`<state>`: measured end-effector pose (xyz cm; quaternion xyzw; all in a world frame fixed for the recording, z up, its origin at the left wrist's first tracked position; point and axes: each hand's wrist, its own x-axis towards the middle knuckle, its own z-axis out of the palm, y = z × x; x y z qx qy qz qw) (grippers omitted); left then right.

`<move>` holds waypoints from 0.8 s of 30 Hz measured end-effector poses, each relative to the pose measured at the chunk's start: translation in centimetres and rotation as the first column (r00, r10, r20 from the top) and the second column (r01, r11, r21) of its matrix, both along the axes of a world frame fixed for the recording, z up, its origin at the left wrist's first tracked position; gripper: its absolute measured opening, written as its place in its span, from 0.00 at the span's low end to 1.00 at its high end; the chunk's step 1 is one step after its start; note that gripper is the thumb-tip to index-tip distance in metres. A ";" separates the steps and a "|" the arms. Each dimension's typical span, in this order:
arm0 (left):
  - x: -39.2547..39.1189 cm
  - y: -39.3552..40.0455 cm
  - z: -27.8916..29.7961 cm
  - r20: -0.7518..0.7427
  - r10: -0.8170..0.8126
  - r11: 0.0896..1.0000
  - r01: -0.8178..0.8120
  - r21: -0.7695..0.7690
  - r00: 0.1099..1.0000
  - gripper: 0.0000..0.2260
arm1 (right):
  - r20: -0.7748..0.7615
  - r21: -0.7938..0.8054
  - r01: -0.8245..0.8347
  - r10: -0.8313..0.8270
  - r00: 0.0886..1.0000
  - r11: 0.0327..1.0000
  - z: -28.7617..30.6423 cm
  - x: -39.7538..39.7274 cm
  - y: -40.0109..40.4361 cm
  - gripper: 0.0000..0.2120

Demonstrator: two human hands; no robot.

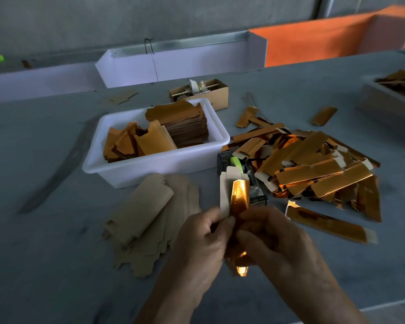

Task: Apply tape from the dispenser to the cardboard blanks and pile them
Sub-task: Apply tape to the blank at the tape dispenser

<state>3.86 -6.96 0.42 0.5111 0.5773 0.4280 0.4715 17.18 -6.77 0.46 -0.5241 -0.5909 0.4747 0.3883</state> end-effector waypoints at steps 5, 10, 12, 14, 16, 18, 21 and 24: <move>-0.6 -0.3 0.1 -0.037 -0.206 0.972 0.200 -0.127 0.978 0.06 | -0.056 -0.114 0.152 -0.159 0.986 0.982 -0.2 0.9 0.6 0.17; 0.1 -0.1 -0.1 -0.041 -0.061 0.990 0.055 -0.133 0.997 0.03 | -0.194 -0.267 0.109 -0.164 0.967 0.957 -0.3 1.0 0.8 0.05; 0.6 0.0 -0.1 -0.101 0.016 0.999 -0.020 -0.045 0.995 0.04 | -0.196 -0.272 0.142 -0.200 0.960 0.952 -0.3 0.9 1.0 0.05; 1.1 0.1 -0.2 -0.181 0.103 0.994 -0.095 0.050 0.978 0.04 | -0.210 -0.269 0.159 -0.219 0.953 0.950 -0.3 0.8 1.2 0.05; 1.5 0.1 -0.2 -0.183 0.173 0.984 -0.161 0.080 0.968 0.04 | -0.230 -0.250 0.181 -0.240 0.943 0.951 -0.4 0.7 1.3 0.04; 1.7 0.0 -0.3 -0.158 0.203 0.978 -0.192 0.084 0.966 0.04 | -0.240 -0.254 0.201 -0.263 0.934 0.946 -0.6 0.5 1.4 0.04; 2.1 -0.3 -0.6 -0.247 0.216 0.963 -0.165 0.212 0.945 0.06 | -0.264 -0.277 0.210 -0.284 0.922 0.938 -0.8 0.3 1.4 0.04; 3.1 -0.7 -0.5 -0.597 0.204 0.926 0.044 0.374 0.776 0.09 | -0.297 -0.298 0.223 -0.312 0.902 0.928 -0.6 0.0 1.4 0.04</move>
